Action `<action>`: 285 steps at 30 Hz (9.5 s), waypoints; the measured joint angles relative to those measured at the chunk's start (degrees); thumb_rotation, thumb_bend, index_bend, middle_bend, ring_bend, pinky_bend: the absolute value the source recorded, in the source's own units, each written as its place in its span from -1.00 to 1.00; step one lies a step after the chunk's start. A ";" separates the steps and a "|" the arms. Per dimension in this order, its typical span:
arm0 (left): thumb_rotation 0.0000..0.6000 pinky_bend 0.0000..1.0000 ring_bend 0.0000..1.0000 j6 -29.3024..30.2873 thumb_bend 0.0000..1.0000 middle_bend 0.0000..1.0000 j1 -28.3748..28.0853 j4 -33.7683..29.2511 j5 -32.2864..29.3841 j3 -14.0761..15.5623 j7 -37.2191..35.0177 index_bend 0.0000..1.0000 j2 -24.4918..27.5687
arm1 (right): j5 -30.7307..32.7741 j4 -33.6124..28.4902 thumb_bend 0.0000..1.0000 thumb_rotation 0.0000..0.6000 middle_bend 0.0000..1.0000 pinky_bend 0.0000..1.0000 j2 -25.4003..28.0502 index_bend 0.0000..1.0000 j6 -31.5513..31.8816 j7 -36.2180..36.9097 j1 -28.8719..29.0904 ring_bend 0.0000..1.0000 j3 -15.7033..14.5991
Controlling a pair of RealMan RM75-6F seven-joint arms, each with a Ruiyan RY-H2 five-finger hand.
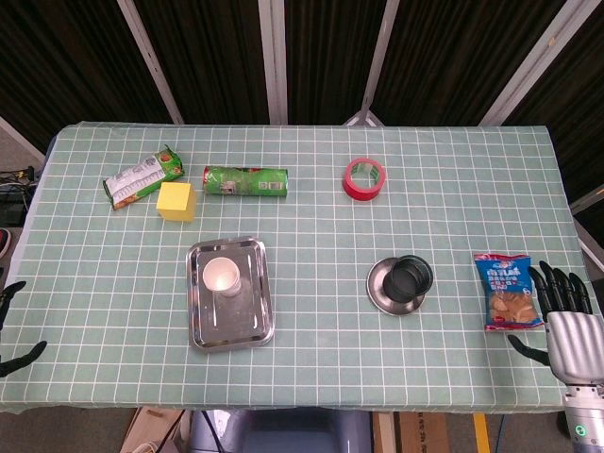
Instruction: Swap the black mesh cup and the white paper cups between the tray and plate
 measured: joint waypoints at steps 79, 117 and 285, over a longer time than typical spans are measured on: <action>1.00 -1.00 -1.00 -2.57 -0.85 -1.00 -1.95 0.85 -3.90 -1.50 0.65 -0.68 -1.58 | 36.24 -4.44 -0.94 1.00 -0.66 -0.97 -7.89 -0.65 -33.36 -19.24 32.88 -0.60 4.50; 1.00 -1.00 -1.00 -3.38 -0.84 -1.00 -2.43 1.05 -6.22 -2.16 0.01 -0.68 -1.60 | 46.67 -5.00 -0.40 1.00 -0.20 -0.50 -10.50 -0.18 -33.55 -24.01 45.31 -0.05 11.13; 1.00 -0.18 -0.39 -56.77 -0.17 -0.42 -63.96 9.49 -21.12 -8.96 -7.15 -0.29 -18.91 | 19.45 -2.42 -1.00 1.00 -1.00 -1.00 0.49 -1.00 -7.65 4.91 1.24 -1.00 3.21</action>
